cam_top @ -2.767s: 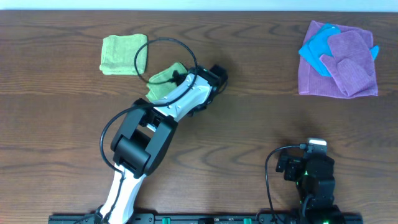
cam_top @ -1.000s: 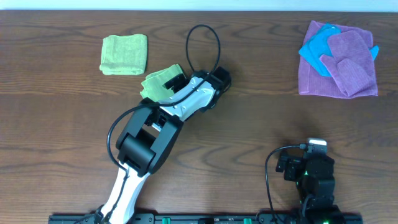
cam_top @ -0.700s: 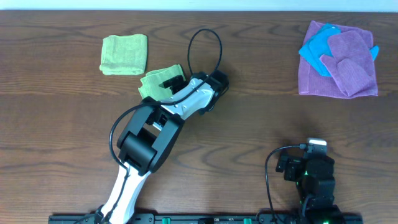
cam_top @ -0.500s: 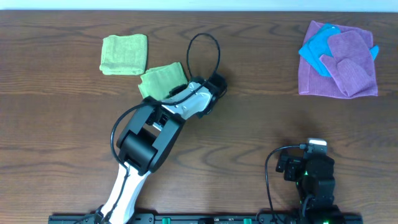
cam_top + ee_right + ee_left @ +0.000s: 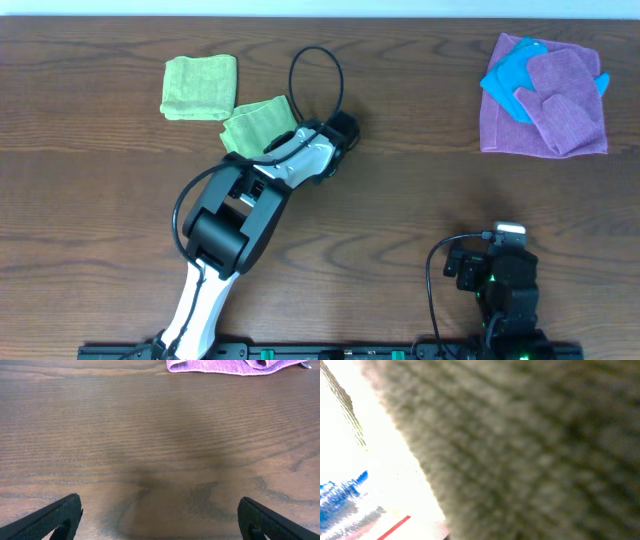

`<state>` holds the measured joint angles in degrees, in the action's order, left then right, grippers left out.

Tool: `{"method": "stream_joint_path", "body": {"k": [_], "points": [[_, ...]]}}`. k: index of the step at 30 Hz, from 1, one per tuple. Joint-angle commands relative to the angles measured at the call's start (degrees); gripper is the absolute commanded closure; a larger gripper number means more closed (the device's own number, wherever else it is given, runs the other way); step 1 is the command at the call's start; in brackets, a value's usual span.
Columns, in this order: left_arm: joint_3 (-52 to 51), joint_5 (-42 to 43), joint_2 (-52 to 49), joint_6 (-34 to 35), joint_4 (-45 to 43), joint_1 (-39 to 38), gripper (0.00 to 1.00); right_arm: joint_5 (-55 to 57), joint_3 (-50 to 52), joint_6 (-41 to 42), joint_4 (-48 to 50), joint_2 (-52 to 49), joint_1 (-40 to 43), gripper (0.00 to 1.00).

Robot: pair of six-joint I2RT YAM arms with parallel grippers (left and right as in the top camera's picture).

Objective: Fold the cloth
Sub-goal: 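Carry the folded green towel up-left onto the lime cloth with the left gripper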

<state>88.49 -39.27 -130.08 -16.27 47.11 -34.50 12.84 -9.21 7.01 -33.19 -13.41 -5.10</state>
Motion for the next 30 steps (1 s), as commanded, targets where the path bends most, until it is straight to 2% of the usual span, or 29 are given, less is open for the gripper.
{"method": "stream_joint_path", "body": {"k": [1, 8, 17, 23, 30], "points": [[2.3, 3.9, -0.4, 2.8, 1.7, 1.8, 0.94, 0.2, 0.4, 0.7, 0.0, 0.4, -0.5, 0.01], [8.1, 3.9, 6.5, 2.8, 6.1, 3.5, 0.94, 0.2, 0.4, 0.7, 0.0, 0.4, -0.5, 0.01], [9.3, 3.9, 12.2, 2.0, 6.2, 5.3, 0.94, 0.2, 0.4, 0.7, 0.0, 0.4, -0.5, 0.01], [10.1, 2.3, 14.4, -0.9, 6.1, 7.7, 0.94, 0.2, 0.4, 0.7, 0.0, 0.4, -0.5, 0.01], [14.5, 2.2, 15.1, -7.3, 5.3, 11.6, 0.94, 0.2, 0.4, 0.7, 0.0, 0.4, -0.5, 0.01]]}}
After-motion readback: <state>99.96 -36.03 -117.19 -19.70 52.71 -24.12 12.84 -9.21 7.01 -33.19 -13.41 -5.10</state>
